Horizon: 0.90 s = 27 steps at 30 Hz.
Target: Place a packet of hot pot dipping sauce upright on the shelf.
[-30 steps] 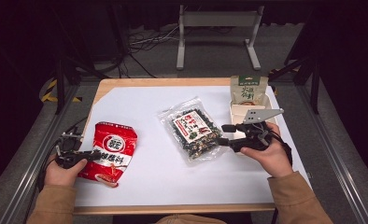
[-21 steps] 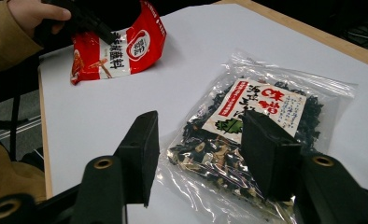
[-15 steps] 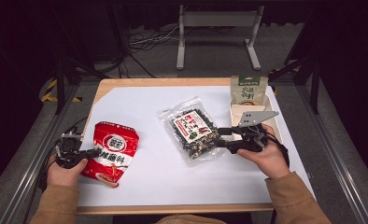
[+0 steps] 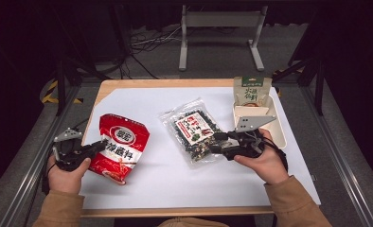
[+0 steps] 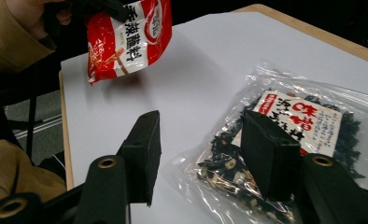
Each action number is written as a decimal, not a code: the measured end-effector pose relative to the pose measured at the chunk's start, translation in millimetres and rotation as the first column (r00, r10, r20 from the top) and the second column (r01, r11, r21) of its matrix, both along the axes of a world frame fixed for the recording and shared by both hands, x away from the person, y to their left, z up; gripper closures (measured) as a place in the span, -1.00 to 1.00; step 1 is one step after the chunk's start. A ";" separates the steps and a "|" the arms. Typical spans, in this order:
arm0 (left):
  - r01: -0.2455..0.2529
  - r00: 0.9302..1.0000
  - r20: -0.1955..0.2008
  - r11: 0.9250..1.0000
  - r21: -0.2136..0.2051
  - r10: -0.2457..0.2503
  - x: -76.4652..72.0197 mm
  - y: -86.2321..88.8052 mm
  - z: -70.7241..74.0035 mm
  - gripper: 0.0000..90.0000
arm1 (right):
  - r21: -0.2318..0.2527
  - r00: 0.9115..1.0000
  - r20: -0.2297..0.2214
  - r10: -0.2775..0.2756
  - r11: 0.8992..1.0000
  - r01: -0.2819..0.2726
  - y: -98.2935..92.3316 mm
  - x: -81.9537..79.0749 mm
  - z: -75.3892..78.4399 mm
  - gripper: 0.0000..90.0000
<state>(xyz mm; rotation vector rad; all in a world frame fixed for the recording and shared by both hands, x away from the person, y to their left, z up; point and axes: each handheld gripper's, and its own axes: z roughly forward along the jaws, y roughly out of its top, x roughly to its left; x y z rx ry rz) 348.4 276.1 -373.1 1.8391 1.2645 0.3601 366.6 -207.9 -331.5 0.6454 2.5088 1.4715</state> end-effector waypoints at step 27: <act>0.188 0.979 0.083 0.982 -0.009 -0.186 9.5 -86.0 28.4 0.88 | 0.081 0.999 -0.022 -0.031 0.996 0.033 32.7 4.3 -10.8 -0.10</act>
